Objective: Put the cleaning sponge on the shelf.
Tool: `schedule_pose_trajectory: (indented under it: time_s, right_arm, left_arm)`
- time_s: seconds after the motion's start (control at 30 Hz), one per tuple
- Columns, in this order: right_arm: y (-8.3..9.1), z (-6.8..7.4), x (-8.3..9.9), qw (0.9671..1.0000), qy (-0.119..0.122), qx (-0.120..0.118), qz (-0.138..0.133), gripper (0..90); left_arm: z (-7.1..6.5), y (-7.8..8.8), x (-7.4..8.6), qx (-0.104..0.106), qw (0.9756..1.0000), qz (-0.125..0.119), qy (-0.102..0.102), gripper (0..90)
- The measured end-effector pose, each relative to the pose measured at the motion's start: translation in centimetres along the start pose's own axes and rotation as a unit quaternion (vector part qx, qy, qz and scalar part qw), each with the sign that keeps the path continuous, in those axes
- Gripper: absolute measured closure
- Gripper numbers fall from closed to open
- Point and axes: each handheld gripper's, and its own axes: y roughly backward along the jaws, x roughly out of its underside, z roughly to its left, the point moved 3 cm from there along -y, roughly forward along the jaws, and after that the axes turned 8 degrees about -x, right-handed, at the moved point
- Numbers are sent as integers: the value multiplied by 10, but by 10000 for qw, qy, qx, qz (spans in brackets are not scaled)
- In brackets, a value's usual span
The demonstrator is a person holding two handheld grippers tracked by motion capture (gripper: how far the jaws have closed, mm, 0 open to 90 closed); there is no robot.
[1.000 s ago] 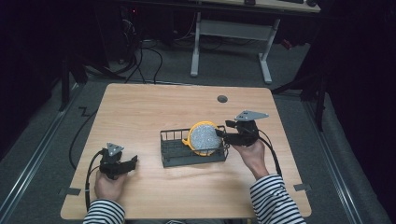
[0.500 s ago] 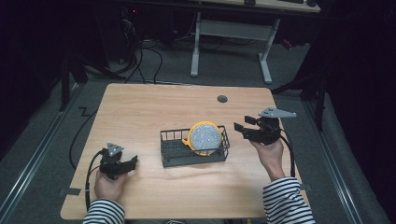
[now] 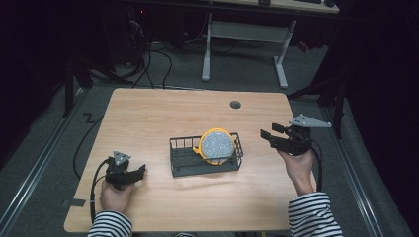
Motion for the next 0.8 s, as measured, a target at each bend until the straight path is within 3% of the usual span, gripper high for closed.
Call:
schedule_pose_trajectory:
  time_s: [0.4, 0.8]
  right_arm:
    - [30, -19, 24, 9990, -329, 281, -146, 431]
    - [43, -30, 53, 9973, -586, 408, -148, 430]
  left_arm:
    - [0, 0, 0, 2, 10000, 7, -9, 267]
    - [0, 0, 0, 2, 10000, 13, -18, 267]
